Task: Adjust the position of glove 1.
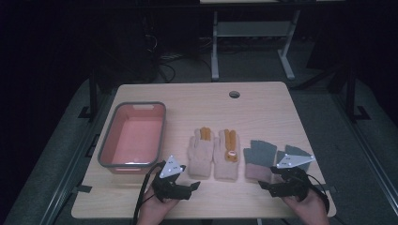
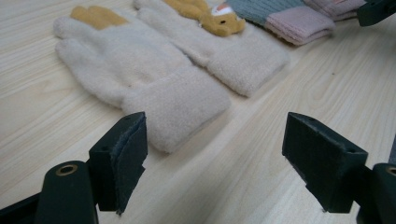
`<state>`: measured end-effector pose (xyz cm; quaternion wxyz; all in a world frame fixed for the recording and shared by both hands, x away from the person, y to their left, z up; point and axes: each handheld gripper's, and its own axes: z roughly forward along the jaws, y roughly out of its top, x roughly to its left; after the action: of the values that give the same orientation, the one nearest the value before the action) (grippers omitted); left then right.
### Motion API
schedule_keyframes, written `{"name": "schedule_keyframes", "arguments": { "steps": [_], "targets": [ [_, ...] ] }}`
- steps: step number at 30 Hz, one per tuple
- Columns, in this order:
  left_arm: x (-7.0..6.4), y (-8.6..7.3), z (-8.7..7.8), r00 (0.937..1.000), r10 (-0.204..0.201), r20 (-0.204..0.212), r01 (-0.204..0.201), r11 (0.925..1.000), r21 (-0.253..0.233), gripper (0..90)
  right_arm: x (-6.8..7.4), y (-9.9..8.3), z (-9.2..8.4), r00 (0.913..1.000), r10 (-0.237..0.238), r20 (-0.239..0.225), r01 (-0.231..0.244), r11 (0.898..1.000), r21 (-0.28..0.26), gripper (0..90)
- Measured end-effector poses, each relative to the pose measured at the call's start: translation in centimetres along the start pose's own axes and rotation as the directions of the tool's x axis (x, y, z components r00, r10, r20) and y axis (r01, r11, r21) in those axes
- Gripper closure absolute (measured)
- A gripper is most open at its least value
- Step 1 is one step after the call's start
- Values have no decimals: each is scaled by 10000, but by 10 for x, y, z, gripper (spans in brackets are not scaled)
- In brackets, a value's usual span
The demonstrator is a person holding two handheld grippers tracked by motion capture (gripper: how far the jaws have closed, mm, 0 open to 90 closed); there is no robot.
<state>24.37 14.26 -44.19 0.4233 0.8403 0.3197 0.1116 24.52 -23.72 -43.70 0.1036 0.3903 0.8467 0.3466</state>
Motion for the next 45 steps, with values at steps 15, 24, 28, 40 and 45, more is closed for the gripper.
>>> {"name": "schedule_keyframes", "arguments": {
  "steps": [15, 24, 28, 40, 45],
  "targets": [
    [0, -2, -3, 9998, -42, 183, 46, 9997, -251, 225, 5, 26, -1, 9988, -234, -428, 234, 9997, -5, 245],
    [0, -2, 1, 9994, -104, 328, 110, 9998, -178, 225, 3, 45, 8, 9964, -374, -760, 412, 9980, 481, 228],
    [2, -2, -1, 9991, -202, 374, 211, 9995, -244, 225, 4, 56, 14, 9935, -697, -896, 769, 9938, 799, 228],
    [10, -2, -2, 9958, -672, 617, 701, 9965, -461, 225, 15, 97, 34, 9780, -1656, -1270, 1835, 9722, 1455, 238],
    [11, -3, -1, 9945, -814, 664, 847, 9953, -476, 225, 19, 111, 43, 9718, -1912, -1381, 2113, 9660, 1489, 239]
  ]
}}
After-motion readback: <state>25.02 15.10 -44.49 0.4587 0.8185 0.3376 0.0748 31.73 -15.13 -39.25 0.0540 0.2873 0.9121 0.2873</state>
